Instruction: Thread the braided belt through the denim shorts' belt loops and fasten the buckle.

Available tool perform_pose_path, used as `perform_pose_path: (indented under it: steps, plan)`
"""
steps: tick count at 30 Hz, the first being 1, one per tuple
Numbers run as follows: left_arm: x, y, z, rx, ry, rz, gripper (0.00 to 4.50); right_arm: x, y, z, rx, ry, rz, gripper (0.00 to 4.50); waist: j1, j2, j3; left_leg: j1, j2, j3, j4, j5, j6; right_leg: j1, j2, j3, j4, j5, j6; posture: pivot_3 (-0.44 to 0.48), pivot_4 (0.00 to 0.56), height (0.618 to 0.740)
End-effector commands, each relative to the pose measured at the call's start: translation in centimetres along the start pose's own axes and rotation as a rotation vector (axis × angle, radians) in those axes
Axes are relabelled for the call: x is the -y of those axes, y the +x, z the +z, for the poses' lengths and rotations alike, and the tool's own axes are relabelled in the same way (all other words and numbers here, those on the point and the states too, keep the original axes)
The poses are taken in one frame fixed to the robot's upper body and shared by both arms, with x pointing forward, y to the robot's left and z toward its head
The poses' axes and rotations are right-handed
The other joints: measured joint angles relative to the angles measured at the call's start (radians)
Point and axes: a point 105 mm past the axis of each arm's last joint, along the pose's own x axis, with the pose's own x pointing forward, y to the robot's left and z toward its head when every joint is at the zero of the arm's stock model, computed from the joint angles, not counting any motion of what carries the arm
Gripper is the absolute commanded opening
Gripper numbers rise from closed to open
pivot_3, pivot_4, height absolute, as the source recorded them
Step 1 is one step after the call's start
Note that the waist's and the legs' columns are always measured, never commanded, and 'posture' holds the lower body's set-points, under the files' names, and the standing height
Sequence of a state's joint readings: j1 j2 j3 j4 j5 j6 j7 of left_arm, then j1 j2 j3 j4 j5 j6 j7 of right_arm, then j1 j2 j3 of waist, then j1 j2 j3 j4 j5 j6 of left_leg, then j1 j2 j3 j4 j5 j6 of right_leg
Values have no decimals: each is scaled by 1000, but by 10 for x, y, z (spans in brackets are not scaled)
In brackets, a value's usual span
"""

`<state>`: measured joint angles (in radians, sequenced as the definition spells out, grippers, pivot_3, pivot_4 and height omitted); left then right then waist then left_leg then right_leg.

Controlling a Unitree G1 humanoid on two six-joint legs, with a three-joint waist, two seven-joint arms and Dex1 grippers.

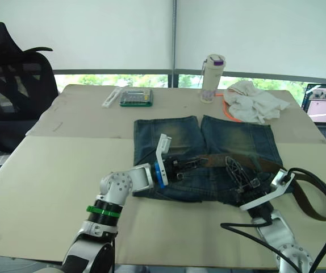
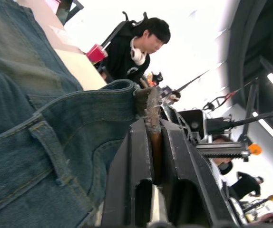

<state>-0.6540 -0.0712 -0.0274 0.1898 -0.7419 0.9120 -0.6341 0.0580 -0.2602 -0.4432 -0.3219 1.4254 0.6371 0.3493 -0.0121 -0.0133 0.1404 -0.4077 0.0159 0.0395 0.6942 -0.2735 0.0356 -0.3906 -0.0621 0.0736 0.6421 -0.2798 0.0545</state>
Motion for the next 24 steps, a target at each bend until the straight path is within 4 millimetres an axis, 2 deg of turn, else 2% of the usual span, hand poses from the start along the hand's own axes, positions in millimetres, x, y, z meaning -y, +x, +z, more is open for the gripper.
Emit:
perform_pose_path:
  steps: [1,3,7,11,15,20,24]
  plan:
    - [-5,-1,18,33,280,82,2438,3,3,9,34,-50,-28,0,0,0,0,0,0,0,0,0,0,0,0,0,0,0,0,0,150,740]
    - [-12,-8,24,21,496,127,3084,13,3,10,46,-60,-81,0,0,0,0,0,-1,0,0,0,-1,0,0,0,0,0,0,0,150,740]
    - [-10,-21,24,-11,675,88,4421,29,3,14,67,-78,-168,0,0,0,0,0,0,0,-1,1,-2,0,0,0,0,0,0,0,150,740]
    - [-13,-34,13,-127,868,64,4465,46,-4,26,111,-104,-257,0,4,0,0,0,0,0,-1,1,-2,0,-1,0,0,0,0,0,150,740]
    - [-12,-42,2,-206,954,21,4465,55,-16,37,128,-121,-311,0,7,0,0,0,0,0,-1,1,-1,0,-2,-1,0,0,0,0,150,740]
    - [-6,-44,-3,-222,960,-30,4465,59,-33,52,119,-143,-341,0,9,0,0,-1,-1,0,-1,2,1,0,-6,-3,0,0,0,0,150,740]
    - [-5,-44,-3,-226,952,-39,4465,58,-38,48,52,-140,-335,0,6,0,0,-1,-1,0,-1,2,2,0,-6,-3,0,0,0,0,150,740]
